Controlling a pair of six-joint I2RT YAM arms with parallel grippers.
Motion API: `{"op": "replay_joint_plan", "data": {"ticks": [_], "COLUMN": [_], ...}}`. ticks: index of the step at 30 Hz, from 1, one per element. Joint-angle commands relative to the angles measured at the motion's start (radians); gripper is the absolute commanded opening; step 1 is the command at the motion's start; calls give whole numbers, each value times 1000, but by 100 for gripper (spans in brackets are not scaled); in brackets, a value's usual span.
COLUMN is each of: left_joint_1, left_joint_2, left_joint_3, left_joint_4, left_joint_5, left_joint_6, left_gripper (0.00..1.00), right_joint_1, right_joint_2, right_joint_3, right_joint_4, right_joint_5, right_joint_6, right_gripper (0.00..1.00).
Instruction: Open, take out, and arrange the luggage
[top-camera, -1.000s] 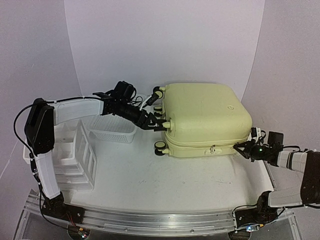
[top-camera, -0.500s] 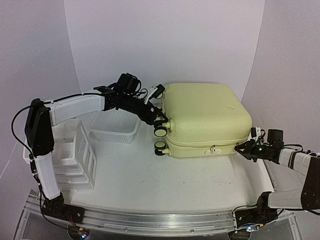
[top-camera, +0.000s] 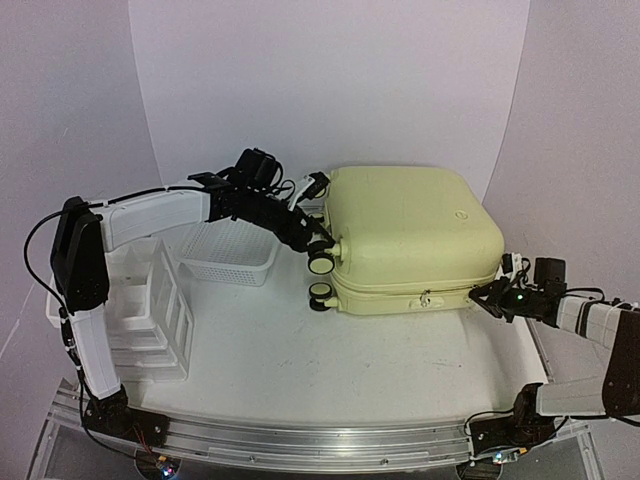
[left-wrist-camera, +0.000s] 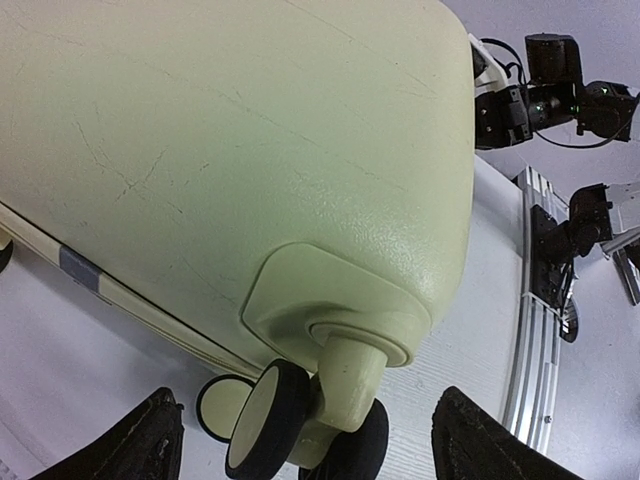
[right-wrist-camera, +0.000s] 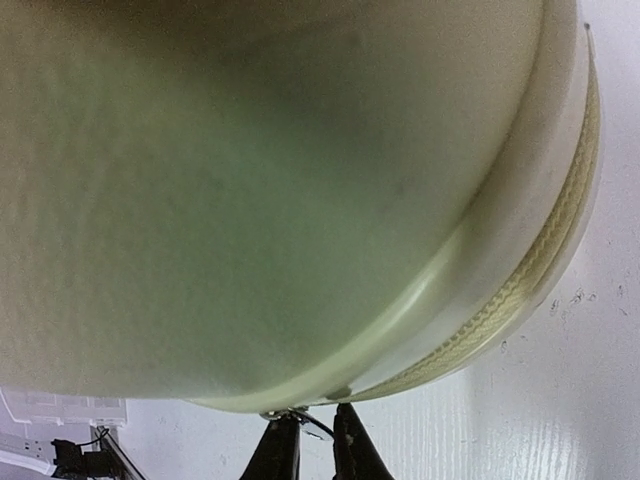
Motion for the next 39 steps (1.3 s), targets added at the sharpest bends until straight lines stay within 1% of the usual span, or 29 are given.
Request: {"op": "replay_joint_plan", "data": {"ticks": [1, 4, 7, 13, 15, 18, 22, 29, 31, 33, 36, 38, 39], "left_joint_1": [2, 2, 2, 2, 2, 0, -1, -27, -27, -26, -24, -23, -22], "left_joint_2": [7, 12, 17, 53, 67, 74, 73, 104, 102, 94, 80, 72, 68], "left_joint_3": [31, 39, 43, 59, 69, 63, 48, 74, 77, 78, 73, 70, 70], "left_joint_4": [10, 10, 10, 7, -1, -7, -9, -15, -19, -22, -26, -26, -26], "left_joint_5": [21, 29, 25, 46, 77, 122, 167, 109, 94, 25, -26, -36, -52], "left_joint_6": [-8, -12, 3, 63, 84, 110, 137, 130, 127, 116, 114, 112, 105], "left_gripper": [85, 85, 88, 95, 96, 97, 95, 84, 75, 61, 50, 43, 39], "right_joint_1": [23, 23, 25, 61, 94, 150, 176, 216, 215, 216, 216, 215, 215], "right_joint_2": [-6, -8, -15, 3, -1, -16, -26, -26, -24, -22, -27, -35, -45], "right_joint_3": [16, 17, 30, 135, 165, 206, 236, 287, 314, 337, 343, 338, 333], "right_joint_4": [107, 99, 31, -265, -324, -405, -468, -540, -587, -641, -673, -685, -686], "right_joint_5": [-18, -7, 25, 120, 169, 263, 323, 414, 453, 472, 480, 542, 547], "right_joint_6": [12, 20, -5, -152, -189, -245, -302, -348, -366, -399, -450, -461, -478], "right_gripper": [7, 0, 0, 0, 0, 0, 0, 0, 0, 0, 0, 0, 0]}}
